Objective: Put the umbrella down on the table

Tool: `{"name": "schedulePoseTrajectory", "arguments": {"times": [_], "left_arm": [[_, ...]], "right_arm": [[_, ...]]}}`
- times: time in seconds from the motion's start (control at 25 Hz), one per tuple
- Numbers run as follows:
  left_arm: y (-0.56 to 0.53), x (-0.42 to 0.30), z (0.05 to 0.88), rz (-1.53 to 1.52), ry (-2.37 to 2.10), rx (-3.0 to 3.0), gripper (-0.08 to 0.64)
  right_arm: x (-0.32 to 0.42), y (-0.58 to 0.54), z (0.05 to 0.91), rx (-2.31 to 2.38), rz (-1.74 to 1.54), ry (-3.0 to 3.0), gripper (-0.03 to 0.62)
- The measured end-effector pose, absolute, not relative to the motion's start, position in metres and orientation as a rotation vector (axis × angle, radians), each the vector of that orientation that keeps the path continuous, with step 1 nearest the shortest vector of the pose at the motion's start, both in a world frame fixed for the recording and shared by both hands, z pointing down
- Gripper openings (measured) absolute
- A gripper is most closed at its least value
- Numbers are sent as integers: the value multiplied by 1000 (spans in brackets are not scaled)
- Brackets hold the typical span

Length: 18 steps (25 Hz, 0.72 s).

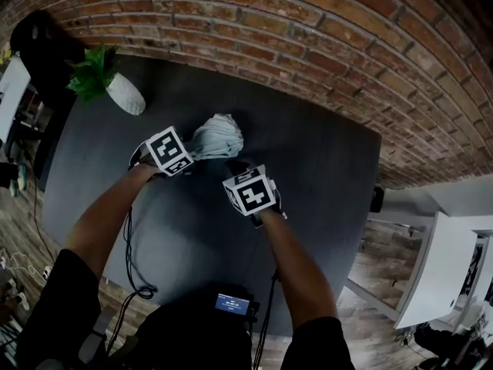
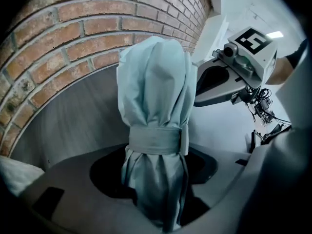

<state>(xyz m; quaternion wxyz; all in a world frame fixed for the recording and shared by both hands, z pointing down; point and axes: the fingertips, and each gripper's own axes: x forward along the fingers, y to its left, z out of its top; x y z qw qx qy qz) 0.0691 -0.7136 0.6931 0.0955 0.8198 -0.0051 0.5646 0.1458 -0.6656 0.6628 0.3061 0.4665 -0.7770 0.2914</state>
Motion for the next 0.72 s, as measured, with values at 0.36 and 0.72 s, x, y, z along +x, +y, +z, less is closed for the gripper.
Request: {"name": "schedulePoseTrajectory", "arguments": {"times": [0.36, 0.72], "left_arm": [[-714, 77, 704, 1652, -2, 2444, 272], [-718, 80, 700, 1571, -71, 2484, 318]], "right_arm": [[142, -668, 671, 1240, 776, -2066, 9], [136, -665, 673, 1233, 800, -2052, 9]]}}
